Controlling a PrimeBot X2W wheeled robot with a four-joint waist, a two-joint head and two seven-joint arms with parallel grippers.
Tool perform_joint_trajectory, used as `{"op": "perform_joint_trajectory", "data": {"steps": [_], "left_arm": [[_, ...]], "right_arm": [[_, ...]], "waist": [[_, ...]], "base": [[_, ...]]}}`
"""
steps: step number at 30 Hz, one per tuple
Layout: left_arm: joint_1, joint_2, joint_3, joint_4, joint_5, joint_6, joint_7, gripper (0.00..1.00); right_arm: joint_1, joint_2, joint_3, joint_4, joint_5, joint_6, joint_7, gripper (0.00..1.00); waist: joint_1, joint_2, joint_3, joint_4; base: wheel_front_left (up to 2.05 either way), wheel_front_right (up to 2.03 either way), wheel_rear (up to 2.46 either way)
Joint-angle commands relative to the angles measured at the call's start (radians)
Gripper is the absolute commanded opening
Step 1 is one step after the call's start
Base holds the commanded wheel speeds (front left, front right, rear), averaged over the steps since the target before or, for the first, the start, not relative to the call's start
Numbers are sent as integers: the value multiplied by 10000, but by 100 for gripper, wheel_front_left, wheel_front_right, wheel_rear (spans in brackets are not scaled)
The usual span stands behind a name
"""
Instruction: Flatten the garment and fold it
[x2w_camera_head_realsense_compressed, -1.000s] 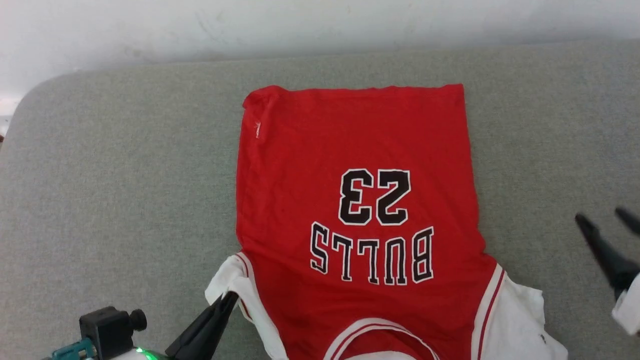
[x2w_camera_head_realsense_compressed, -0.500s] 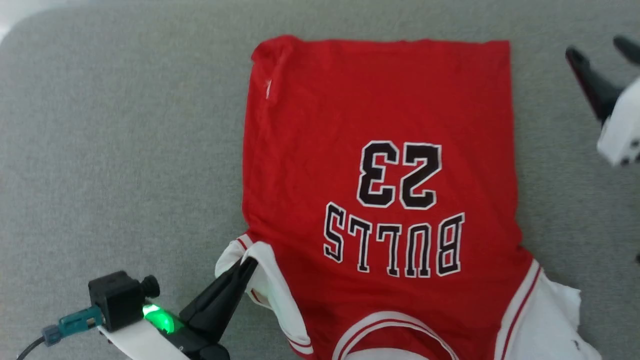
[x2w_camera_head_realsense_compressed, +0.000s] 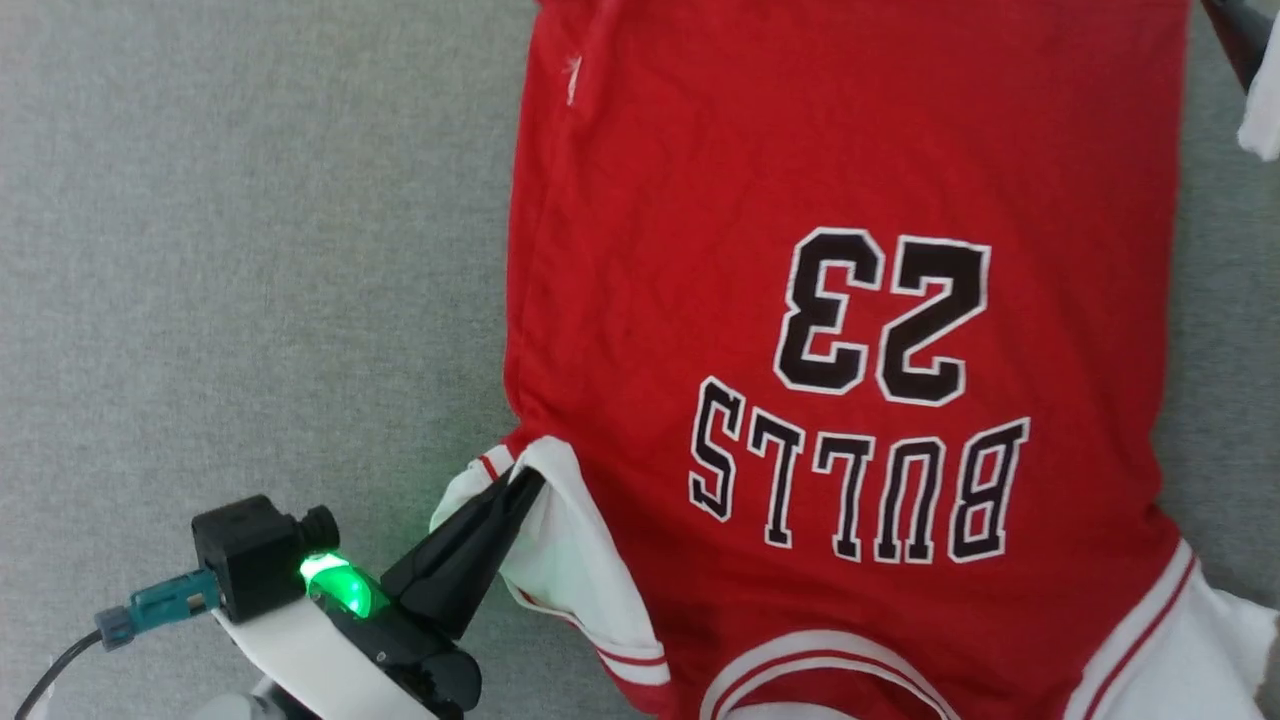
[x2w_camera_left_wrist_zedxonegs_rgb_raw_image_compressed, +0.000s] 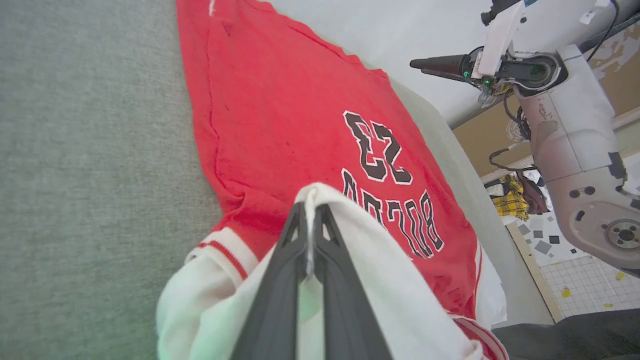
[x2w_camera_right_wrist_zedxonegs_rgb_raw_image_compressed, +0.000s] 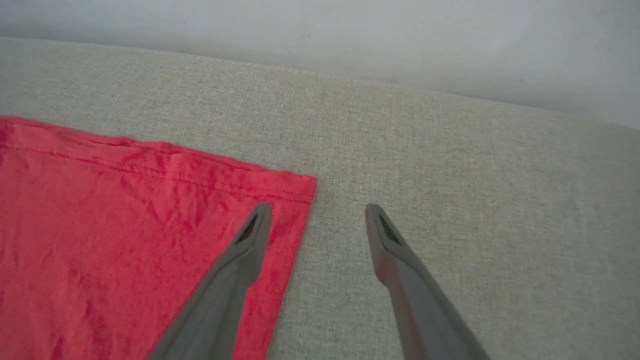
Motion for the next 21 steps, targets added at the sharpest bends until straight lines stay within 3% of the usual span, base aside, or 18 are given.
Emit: {"op": "perform_joint_trajectory", "data": {"steps": [1, 10, 11, 13, 21], "left_arm": [[-199, -61, -14, 33, 100, -90, -31, 0], [-535, -179, -55, 145, 159, -200, -54, 0], [-551, -179, -48, 165, 154, -207, -60, 0], [-572, -182, -33, 200, 143, -217, -79, 0], [-693, -233, 11, 343, 80, -255, -141, 0]], "right_arm": [[-235, 68, -108, 124, -132, -7, 27, 100], [-606, 448, -830, 739, -756, -7, 84, 98], [-611, 496, -865, 774, -773, -7, 142, 57], [-627, 578, -940, 806, -781, -7, 243, 0], [-543, 670, -837, 689, -641, -7, 251, 0]], "waist": [[-2, 0, 504, 328], [-2, 0, 1004, 561], [-2, 0, 1028, 571], [-2, 0, 1062, 582], [-2, 0, 946, 505]], "base": [[0, 0, 0], [0, 0, 0], [0, 0, 0], [0, 0, 0], [0, 0, 0]]}}
